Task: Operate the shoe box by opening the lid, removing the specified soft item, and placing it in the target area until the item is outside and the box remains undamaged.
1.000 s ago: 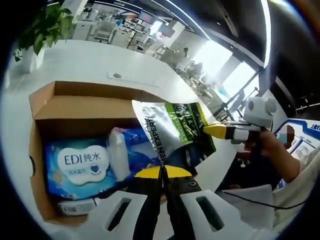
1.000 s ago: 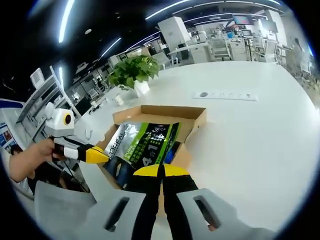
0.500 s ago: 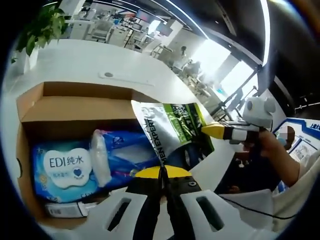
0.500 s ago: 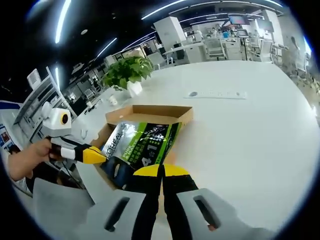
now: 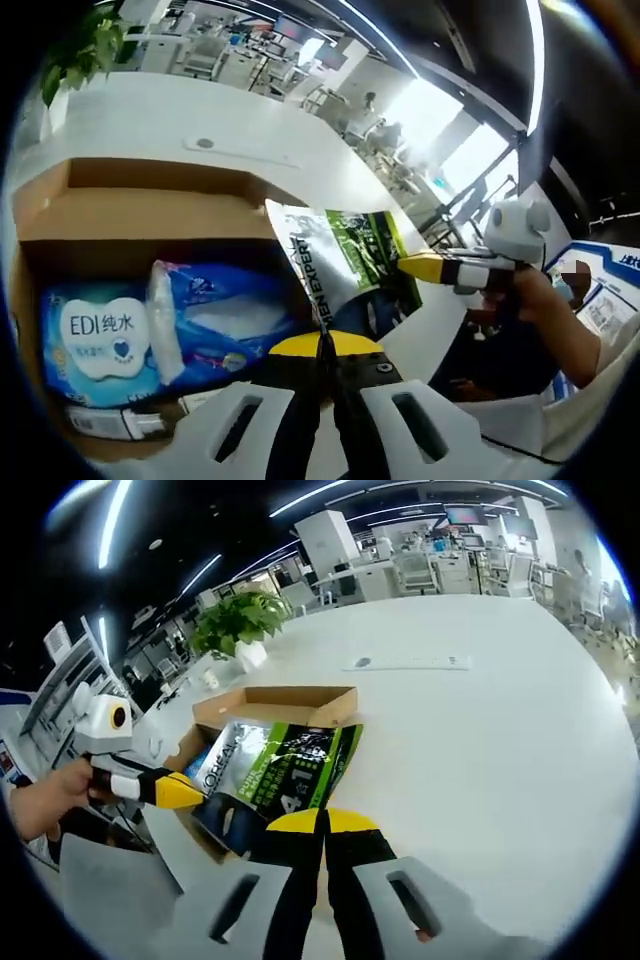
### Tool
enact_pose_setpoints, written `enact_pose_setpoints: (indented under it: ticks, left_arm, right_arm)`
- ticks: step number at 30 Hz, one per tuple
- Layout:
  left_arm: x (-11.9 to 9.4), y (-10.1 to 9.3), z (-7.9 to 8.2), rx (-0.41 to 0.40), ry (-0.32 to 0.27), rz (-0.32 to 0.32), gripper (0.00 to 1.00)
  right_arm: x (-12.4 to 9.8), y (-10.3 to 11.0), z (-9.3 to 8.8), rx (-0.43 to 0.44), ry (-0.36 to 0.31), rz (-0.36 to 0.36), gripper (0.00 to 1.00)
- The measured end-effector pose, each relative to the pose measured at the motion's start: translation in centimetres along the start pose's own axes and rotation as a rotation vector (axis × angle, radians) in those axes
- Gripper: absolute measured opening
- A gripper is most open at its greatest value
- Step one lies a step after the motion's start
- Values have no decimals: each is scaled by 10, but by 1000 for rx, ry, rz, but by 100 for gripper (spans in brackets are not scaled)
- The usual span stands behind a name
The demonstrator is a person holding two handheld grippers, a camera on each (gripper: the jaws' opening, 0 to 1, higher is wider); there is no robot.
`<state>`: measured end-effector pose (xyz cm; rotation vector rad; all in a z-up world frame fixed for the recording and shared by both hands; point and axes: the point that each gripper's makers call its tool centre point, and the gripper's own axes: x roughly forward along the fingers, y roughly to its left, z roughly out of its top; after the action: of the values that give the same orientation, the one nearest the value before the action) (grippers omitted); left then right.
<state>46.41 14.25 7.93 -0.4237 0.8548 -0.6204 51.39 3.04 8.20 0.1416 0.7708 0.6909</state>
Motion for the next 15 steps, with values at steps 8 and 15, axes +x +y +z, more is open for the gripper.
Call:
enact_pose_setpoints:
  ticks: [8,15]
  left_arm:
    - [15,-8,3,-40,-8,-16,0]
    - [31,-13,2,-71,-1,-31,0]
  right_arm:
    - [-2,-21,0,10,-1,-16,0]
    - [-2,-40,-2,12,7,-28,0]
